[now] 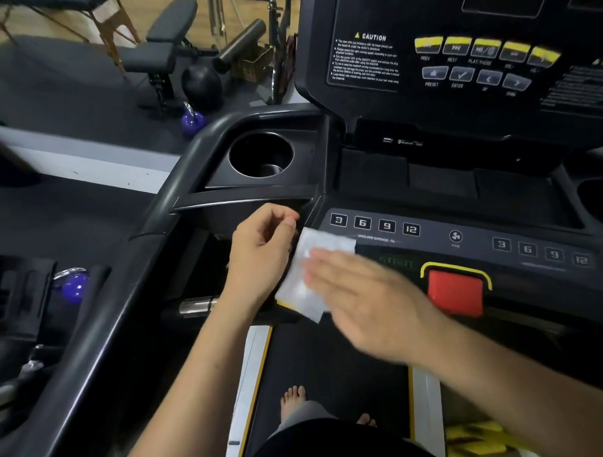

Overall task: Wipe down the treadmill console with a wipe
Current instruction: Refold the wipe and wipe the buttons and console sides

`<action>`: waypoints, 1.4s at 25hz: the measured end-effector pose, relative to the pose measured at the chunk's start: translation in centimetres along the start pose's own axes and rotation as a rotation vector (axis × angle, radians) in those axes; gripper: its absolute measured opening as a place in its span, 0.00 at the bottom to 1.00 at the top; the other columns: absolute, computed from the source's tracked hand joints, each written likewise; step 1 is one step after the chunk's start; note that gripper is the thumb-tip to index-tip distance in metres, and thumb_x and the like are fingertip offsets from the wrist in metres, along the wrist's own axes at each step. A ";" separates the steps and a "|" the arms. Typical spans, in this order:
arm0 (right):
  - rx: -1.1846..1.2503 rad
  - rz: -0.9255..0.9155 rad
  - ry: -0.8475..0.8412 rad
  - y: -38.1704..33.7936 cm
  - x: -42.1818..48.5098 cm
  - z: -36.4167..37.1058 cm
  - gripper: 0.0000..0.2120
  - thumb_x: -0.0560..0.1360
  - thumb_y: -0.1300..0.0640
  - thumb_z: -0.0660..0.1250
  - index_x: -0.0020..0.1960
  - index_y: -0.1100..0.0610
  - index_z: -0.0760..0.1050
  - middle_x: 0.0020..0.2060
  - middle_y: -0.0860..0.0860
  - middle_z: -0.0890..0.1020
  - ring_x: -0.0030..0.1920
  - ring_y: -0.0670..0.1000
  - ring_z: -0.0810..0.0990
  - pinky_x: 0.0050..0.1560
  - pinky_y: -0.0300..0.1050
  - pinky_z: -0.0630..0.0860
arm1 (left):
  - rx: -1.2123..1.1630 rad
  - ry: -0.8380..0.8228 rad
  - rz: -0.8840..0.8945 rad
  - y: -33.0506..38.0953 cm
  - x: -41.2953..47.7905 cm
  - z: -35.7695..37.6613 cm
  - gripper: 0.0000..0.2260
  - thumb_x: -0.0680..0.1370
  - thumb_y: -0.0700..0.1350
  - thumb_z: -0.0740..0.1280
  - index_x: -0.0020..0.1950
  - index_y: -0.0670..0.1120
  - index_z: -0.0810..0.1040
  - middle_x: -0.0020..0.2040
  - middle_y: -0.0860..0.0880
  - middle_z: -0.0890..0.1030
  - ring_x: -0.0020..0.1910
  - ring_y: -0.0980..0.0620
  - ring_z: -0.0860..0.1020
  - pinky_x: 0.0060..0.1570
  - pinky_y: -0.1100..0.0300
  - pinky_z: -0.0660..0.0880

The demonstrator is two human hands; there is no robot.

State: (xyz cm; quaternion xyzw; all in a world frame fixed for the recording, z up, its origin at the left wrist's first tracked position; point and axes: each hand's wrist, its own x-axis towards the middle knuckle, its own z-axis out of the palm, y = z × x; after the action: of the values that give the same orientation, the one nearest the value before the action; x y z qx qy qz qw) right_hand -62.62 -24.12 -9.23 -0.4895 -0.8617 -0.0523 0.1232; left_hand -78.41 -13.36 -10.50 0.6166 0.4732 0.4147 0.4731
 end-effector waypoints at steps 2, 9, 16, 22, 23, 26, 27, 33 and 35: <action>-0.043 0.151 0.082 2.6 1.3 -1.6 0.17 0.71 0.64 0.71 0.59 0.67 0.79 0.60 0.60 0.80 0.64 0.58 0.77 0.68 0.50 0.67 | 0.001 0.009 -0.003 -0.3 0.0 0.3 0.07 0.76 0.44 0.65 0.45 0.50 0.82 0.35 0.57 0.81 0.33 0.58 0.75 0.40 0.60 0.74; -0.001 0.065 0.039 -1.4 0.7 -0.5 0.16 0.75 0.58 0.63 0.59 0.64 0.80 0.59 0.57 0.81 0.64 0.55 0.78 0.71 0.45 0.61 | -0.049 0.008 0.036 -0.3 -0.6 0.1 0.12 0.75 0.38 0.64 0.43 0.52 0.84 0.40 0.55 0.85 0.37 0.61 0.79 0.42 0.66 0.75; -0.019 0.257 0.022 -0.3 1.0 -1.2 0.16 0.77 0.56 0.64 0.59 0.65 0.80 0.60 0.58 0.80 0.65 0.56 0.75 0.71 0.46 0.62 | -0.137 -0.011 0.013 -0.4 -0.7 0.0 0.11 0.74 0.37 0.62 0.44 0.48 0.84 0.39 0.52 0.84 0.34 0.59 0.76 0.43 0.59 0.76; 0.011 0.400 0.036 3.8 0.1 -2.9 0.18 0.75 0.57 0.69 0.63 0.63 0.77 0.65 0.57 0.77 0.68 0.56 0.73 0.69 0.52 0.68 | -0.111 -0.021 0.049 -0.3 -0.7 0.1 0.12 0.74 0.37 0.62 0.43 0.49 0.84 0.38 0.54 0.84 0.34 0.60 0.76 0.40 0.67 0.74; -0.004 0.439 0.058 3.6 0.4 -2.9 0.19 0.76 0.56 0.68 0.64 0.64 0.76 0.66 0.57 0.76 0.69 0.57 0.72 0.69 0.54 0.68 | -0.105 -0.018 0.056 -0.3 -0.7 0.1 0.12 0.74 0.37 0.62 0.43 0.49 0.84 0.38 0.54 0.84 0.33 0.60 0.76 0.40 0.67 0.73; 0.002 0.249 -0.016 -2.1 -0.3 -0.3 0.23 0.77 0.51 0.63 0.65 0.65 0.75 0.65 0.59 0.76 0.70 0.57 0.71 0.73 0.51 0.62 | -0.102 -0.011 0.046 -0.4 -0.7 0.0 0.13 0.76 0.36 0.62 0.43 0.50 0.84 0.38 0.54 0.84 0.33 0.59 0.76 0.38 0.67 0.74; 0.015 0.186 -0.050 -2.9 -0.9 0.0 0.24 0.77 0.50 0.61 0.66 0.64 0.74 0.67 0.58 0.76 0.70 0.56 0.70 0.74 0.49 0.60 | -0.100 -0.015 0.048 -0.5 -0.7 -0.1 0.13 0.76 0.35 0.62 0.43 0.50 0.84 0.38 0.54 0.84 0.33 0.59 0.76 0.39 0.67 0.74; -0.007 0.464 -0.047 2.2 1.1 -2.0 0.27 0.80 0.47 0.58 0.72 0.62 0.67 0.73 0.57 0.68 0.75 0.55 0.61 0.75 0.51 0.57 | -0.094 -0.022 0.060 0.0 -1.0 0.2 0.13 0.75 0.34 0.62 0.42 0.48 0.83 0.35 0.55 0.82 0.32 0.60 0.75 0.38 0.69 0.73; 0.027 0.328 -0.097 -1.4 0.6 -0.5 0.29 0.79 0.45 0.57 0.72 0.63 0.67 0.73 0.57 0.68 0.75 0.56 0.61 0.76 0.53 0.56 | -0.089 -0.016 0.054 0.0 -0.9 -0.1 0.13 0.76 0.34 0.62 0.43 0.47 0.83 0.36 0.55 0.83 0.33 0.59 0.75 0.38 0.68 0.73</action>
State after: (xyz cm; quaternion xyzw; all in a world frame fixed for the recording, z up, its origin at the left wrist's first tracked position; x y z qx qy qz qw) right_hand -64.02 -24.50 -8.57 -0.6239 -0.7758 0.0037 0.0947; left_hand -78.70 -14.24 -10.57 0.6108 0.4338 0.4430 0.4924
